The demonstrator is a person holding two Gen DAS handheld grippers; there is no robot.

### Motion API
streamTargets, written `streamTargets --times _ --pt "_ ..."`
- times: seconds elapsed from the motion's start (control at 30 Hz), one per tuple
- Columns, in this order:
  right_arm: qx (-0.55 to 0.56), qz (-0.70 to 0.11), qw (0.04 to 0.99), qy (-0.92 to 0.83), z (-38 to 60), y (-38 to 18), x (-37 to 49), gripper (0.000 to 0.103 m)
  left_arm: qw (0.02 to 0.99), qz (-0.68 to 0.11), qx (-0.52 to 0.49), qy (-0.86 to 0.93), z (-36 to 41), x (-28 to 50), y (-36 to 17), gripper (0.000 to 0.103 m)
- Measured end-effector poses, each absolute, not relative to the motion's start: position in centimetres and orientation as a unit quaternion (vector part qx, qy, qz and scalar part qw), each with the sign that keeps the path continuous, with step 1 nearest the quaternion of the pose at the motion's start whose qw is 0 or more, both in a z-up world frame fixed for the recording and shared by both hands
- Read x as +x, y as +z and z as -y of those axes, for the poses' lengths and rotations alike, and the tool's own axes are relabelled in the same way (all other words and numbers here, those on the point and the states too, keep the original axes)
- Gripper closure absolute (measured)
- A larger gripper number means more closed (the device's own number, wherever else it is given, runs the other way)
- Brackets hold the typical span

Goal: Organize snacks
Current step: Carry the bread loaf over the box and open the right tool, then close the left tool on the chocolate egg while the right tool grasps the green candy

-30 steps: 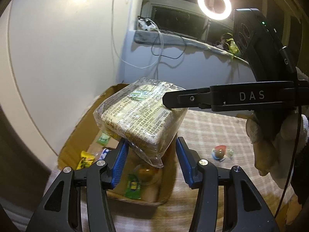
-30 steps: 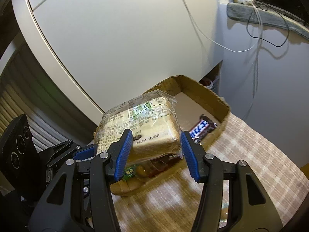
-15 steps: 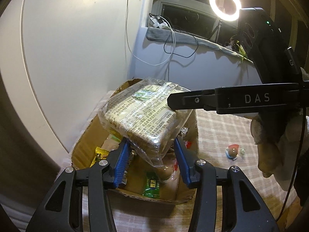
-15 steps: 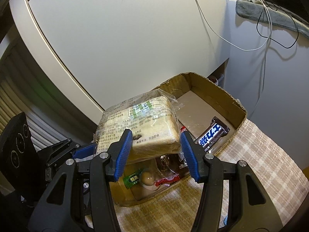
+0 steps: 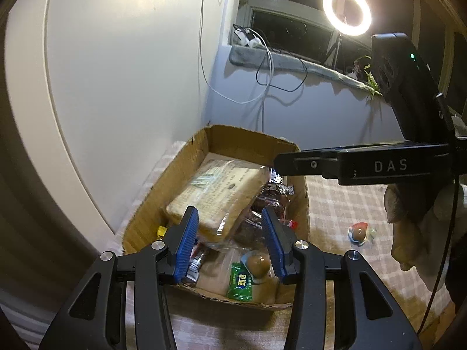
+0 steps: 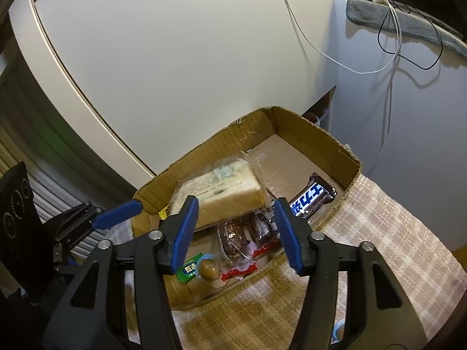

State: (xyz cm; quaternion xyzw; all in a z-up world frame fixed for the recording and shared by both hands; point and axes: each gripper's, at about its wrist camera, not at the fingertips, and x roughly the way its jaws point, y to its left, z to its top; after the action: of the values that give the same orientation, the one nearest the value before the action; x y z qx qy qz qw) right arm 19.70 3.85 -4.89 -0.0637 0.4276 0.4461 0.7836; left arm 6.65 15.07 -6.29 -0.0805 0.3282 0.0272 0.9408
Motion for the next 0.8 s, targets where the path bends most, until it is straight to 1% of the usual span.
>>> streamTargets --times 0.07,0.13,0.17,0.23,0.3,0.53,0.8 --pt "-0.064 -0.422 0.789 0.443 -3.6 -4.5 19.5 0.033 0.942 -0.326 -0.079 0.029 -15.1 6.4 -6.0 0.059" --pt "-0.063 -0.418 0.791 0.442 -3.3 -4.2 19.4 0.033 0.942 -0.324 -0.077 0.031 -15.0 6.2 -5.8 0.059" --pt "-0.062 -0.417 0.793 0.439 -3.2 -4.2 19.4 0.032 0.943 -0.324 -0.076 0.032 -15.0 6.1 -5.7 0.057" --pt "-0.061 -0.415 0.796 0.436 -2.7 -4.0 19.3 0.028 0.944 -0.321 -0.073 0.033 -14.7 5.9 -5.6 0.053" --pt "-0.061 -0.411 0.8 0.433 -2.2 -3.7 19.2 0.021 0.945 -0.319 -0.069 0.033 -14.4 5.8 -5.4 0.051" --pt "-0.072 -0.4 0.814 0.416 0.5 -3.1 18.4 0.02 0.946 -0.316 -0.063 0.027 -13.0 5.4 -4.9 0.051" --pt "-0.072 -0.393 0.834 0.379 6.9 -2.9 17.9 0.02 0.946 -0.316 -0.065 -0.001 -10.7 5.6 -4.9 0.051"
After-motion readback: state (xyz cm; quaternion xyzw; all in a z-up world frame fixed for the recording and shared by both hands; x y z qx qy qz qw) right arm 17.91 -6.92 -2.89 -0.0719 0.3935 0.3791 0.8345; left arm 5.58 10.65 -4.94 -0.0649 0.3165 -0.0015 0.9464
